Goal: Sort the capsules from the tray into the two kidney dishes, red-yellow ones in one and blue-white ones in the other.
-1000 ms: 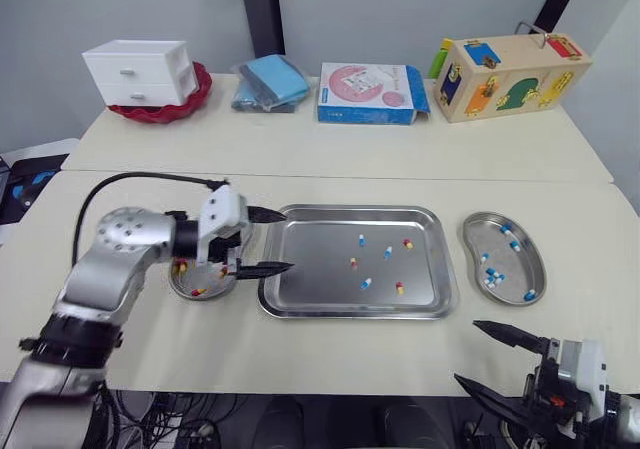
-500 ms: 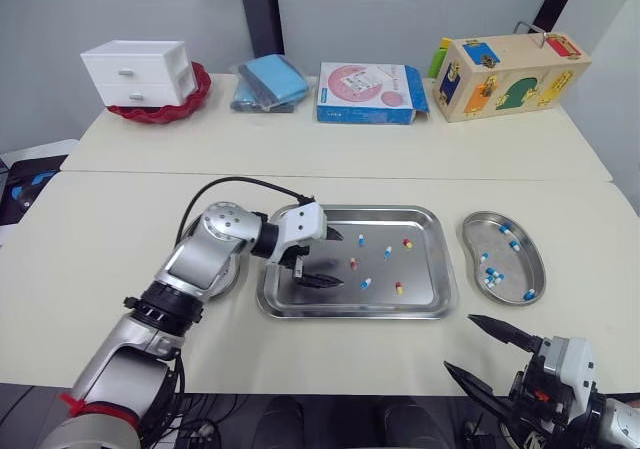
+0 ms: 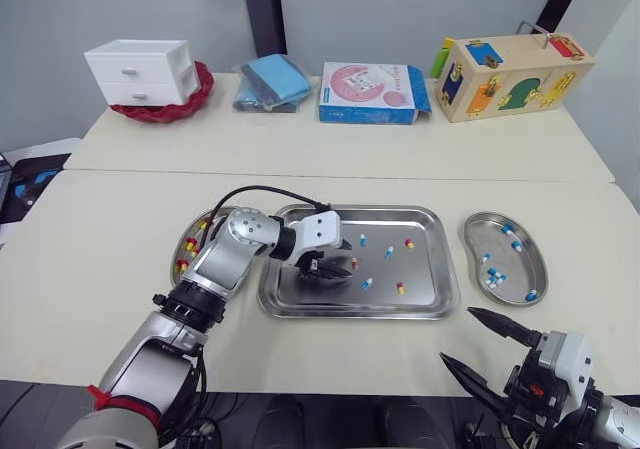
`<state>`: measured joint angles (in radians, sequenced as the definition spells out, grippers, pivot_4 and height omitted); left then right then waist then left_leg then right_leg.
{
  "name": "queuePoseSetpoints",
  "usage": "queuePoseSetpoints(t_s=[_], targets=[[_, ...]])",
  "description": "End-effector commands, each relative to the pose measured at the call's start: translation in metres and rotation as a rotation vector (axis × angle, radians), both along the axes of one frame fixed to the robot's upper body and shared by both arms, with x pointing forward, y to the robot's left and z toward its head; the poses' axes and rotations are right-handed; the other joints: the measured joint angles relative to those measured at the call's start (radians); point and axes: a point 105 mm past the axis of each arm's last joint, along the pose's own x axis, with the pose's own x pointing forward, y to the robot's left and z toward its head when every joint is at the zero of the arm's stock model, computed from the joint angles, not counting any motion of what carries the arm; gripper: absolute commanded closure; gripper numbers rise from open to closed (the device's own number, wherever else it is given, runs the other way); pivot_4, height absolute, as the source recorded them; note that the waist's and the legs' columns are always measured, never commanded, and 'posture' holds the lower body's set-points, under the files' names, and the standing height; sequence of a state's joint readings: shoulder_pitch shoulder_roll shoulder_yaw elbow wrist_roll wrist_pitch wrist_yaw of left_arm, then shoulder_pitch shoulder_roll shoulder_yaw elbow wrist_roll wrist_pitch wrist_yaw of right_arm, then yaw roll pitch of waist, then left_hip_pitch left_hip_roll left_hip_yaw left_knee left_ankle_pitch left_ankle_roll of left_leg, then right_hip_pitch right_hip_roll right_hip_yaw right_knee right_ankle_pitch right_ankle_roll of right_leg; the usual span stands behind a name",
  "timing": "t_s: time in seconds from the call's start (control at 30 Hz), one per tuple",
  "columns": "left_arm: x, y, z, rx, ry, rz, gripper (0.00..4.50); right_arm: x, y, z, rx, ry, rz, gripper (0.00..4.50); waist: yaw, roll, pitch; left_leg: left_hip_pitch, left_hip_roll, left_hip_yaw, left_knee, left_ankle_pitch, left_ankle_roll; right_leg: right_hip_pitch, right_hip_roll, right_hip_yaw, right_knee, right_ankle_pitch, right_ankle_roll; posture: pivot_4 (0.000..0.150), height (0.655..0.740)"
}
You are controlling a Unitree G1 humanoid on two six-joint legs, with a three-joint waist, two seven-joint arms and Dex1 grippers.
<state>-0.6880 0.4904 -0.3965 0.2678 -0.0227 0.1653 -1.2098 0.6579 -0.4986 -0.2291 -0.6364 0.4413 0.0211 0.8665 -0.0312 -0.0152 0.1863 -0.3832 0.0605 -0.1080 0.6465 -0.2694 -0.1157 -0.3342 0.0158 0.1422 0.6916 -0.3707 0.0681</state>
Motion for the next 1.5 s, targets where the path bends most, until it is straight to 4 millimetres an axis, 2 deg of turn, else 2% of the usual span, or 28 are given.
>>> queuePoseSetpoints(t_s=[0.03, 0.57, 0.67, 0.77, 1.2, 1.33, 1.5], targets=[[0.0, -0.008, 0.005, -0.018, -0.017, -0.013, 1.86, -0.003, 0.006, 0.007, -0.006, -0.026, 0.014, 0.0, 0.0, 0.0, 0.0, 0.0, 0.0, 0.0, 0.0, 0.0, 0.0, 0.0, 0.0, 0.0, 0.0, 0.0, 0.0, 0.15, 0.74], [-0.001, -0.012, -0.008, 0.007, 0.003, -0.006, 1.86, -0.003, 0.004, 0.007, -0.019, -0.024, 0.009, 0.0, 0.0, 0.0, 0.0, 0.0, 0.0, 0.0, 0.0, 0.0, 0.0, 0.0, 0.0, 0.0, 0.0, 0.0, 0.0, 0.15, 0.74], [0.0, -0.013, -0.008, 0.0, 0.0, 0.0, 2.43, -0.004, 0.005, 0.007, -0.018, -0.02, 0.007, 0.0, 0.0, 0.0, 0.0, 0.0, 0.0, 0.0, 0.0, 0.0, 0.0, 0.0, 0.0, 0.0, 0.0, 0.0, 0.0, 0.15, 0.74], [0.0, -0.013, -0.009, 0.004, 0.0, 0.001, 3.31, -0.004, 0.005, 0.007, -0.018, -0.018, 0.005, 0.0, 0.0, 0.0, 0.0, 0.0, 0.0, 0.0, 0.0, 0.0, 0.0, 0.0, 0.0, 0.0, 0.0, 0.0, 0.0, 0.15, 0.74], [-0.002, -0.011, -0.011, 0.013, -0.003, -0.003, 3.31, -0.006, 0.002, 0.004, -0.021, -0.012, -0.003, 0.0, 0.0, 0.0, 0.0, 0.0, 0.0, 0.0, 0.0, 0.0, 0.0, 0.0, 0.0, 0.0, 0.001, 0.0, 0.0, 0.15, 0.74], [-0.001, -0.011, -0.011, 0.011, -0.02, -0.002, 4.05, -0.007, 0.002, 0.003, -0.022, -0.01, -0.004, 0.0, 0.0, 0.0, 0.0, 0.0, 0.0, 0.0, 0.0, 0.0, 0.0, 0.0, 0.0, 0.0, 0.001, 0.0, 0.0, 0.15, 0.74], [-0.002, -0.011, -0.012, 0.008, -0.025, -0.004, 4.05, -0.006, 0.003, 0.004, -0.023, -0.011, -0.006, 0.0, 0.0, 0.0, 0.0, 0.001, 0.0, 0.0, 0.0, 0.0, 0.0, 0.0, 0.0, 0.0, 0.001, 0.0, 0.0, 0.15, 0.74]])
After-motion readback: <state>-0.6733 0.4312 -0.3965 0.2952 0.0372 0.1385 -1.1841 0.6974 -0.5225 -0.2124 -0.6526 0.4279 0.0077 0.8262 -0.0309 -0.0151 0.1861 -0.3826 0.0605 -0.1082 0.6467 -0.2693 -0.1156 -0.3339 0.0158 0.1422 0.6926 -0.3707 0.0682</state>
